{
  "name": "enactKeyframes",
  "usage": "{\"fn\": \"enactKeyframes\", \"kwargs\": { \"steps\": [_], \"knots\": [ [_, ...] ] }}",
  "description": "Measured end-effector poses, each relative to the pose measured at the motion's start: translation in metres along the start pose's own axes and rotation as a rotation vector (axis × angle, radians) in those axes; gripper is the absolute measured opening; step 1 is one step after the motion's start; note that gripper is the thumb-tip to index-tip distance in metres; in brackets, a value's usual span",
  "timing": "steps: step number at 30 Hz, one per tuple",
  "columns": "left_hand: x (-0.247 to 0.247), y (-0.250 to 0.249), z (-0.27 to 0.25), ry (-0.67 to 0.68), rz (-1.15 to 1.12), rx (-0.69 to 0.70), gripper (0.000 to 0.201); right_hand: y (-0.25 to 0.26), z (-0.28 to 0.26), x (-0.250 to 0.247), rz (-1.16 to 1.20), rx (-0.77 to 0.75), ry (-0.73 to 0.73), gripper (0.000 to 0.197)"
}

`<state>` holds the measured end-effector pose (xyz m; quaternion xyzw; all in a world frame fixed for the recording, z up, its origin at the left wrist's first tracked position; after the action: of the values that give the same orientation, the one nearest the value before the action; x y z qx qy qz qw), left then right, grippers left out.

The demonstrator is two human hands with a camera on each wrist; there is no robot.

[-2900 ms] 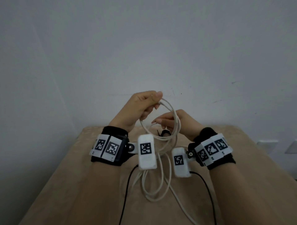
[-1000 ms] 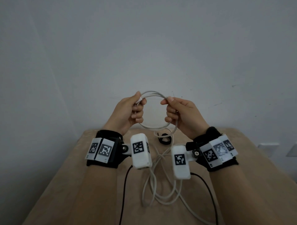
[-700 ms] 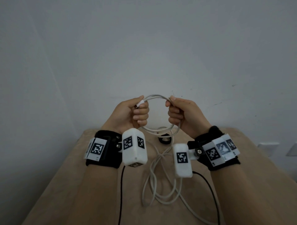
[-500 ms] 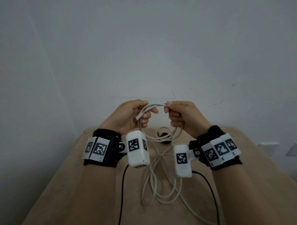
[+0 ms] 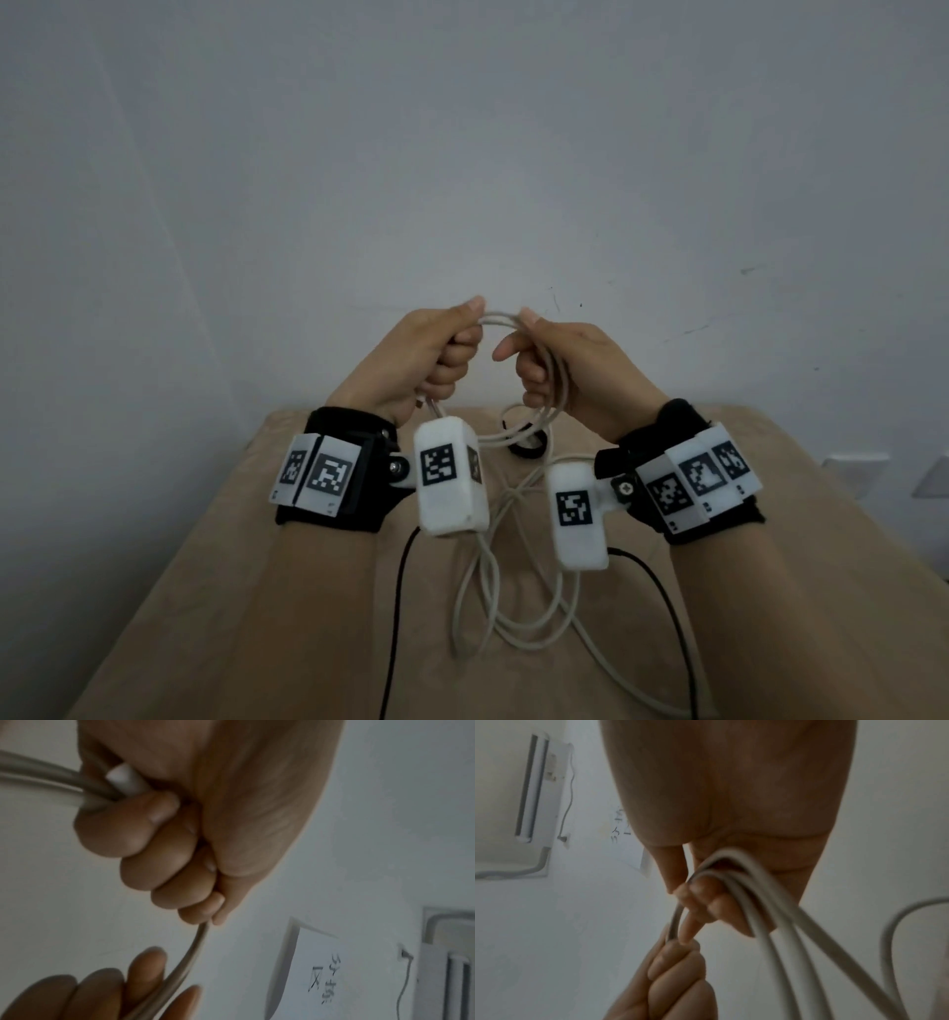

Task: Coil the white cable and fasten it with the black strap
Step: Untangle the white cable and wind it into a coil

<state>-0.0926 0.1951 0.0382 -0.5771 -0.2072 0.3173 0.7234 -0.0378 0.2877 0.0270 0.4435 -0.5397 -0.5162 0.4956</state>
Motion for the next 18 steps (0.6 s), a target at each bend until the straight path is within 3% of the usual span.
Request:
{"fn": "enactKeyframes", "kwargs": {
  "steps": [3,10,18],
  "knots": [
    [-0.010,-0.001,0.002,-0.077,-0.207,-0.004,0.043,0.002,-0.002,0.000,0.144,0.003,0.073,0.045],
    [-0.011,0.002,0.005,-0.157,-0.597,-0.029,0.045,0.008,-0.001,0.009,0.348,-0.051,0.148,0.030],
    [-0.004,0.009,0.006,-0.105,-0.594,-0.074,0.047,0.006,0.003,0.004,0.372,-0.033,0.106,0.032]
  ]
}}
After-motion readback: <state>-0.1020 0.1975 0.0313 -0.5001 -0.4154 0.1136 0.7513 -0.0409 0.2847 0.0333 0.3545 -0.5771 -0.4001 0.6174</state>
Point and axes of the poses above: each hand's wrist, its own z-axis towards the middle knuckle, its own x-axis out of the palm, y = z × x, the point moved 10 cm from there along z, towards the middle knuckle, and after that the axes turned 8 degrees about x, right-handed, at the moved point
